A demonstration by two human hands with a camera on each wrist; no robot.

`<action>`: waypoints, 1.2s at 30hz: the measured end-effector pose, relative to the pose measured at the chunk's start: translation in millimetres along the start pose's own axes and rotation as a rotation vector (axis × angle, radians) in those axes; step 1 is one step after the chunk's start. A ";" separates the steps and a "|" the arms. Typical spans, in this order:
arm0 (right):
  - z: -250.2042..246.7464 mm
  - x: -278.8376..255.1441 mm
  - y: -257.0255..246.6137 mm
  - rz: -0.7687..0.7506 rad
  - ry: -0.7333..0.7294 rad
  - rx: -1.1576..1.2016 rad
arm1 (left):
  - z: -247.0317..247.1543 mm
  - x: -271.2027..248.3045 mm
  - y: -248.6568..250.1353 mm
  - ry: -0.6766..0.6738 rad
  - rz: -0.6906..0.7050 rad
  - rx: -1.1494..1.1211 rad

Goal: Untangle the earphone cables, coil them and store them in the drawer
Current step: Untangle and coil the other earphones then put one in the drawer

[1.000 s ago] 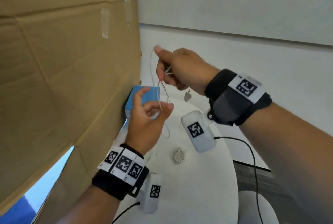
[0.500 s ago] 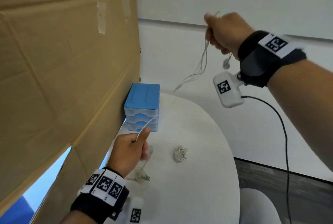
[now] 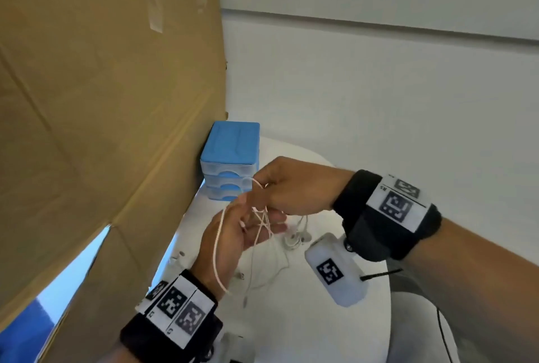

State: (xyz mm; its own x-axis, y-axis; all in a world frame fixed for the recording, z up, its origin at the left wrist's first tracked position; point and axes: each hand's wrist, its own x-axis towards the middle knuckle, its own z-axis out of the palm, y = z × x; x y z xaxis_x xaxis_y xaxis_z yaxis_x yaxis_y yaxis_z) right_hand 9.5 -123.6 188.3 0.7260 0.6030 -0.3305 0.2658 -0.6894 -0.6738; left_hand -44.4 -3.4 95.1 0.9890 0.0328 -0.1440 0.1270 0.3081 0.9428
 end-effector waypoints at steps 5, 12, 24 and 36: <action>7.3 44.2 51.5 0.149 0.289 0.224 | -10.5 -5.3 -24.3 0.104 -0.190 0.302; 71.3 71.6 149.9 0.524 0.014 -0.433 | -14.6 1.9 -26.4 0.114 -0.157 0.473; 27.4 143.6 173.9 0.341 0.149 -0.664 | -26.4 21.4 -49.7 0.011 -0.137 0.858; 92.2 28.6 127.5 -0.044 0.249 0.633 | -9.8 12.7 -39.0 -0.076 -0.036 1.315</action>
State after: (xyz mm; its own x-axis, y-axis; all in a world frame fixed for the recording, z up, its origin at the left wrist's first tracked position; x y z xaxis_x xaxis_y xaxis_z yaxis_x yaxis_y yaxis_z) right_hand 5.7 -157.2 32.0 0.8674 0.4626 -0.1836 -0.0695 -0.2529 -0.9650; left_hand -37.5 -5.7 53.5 0.9798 -0.0225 -0.1989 0.0886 -0.8423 0.5317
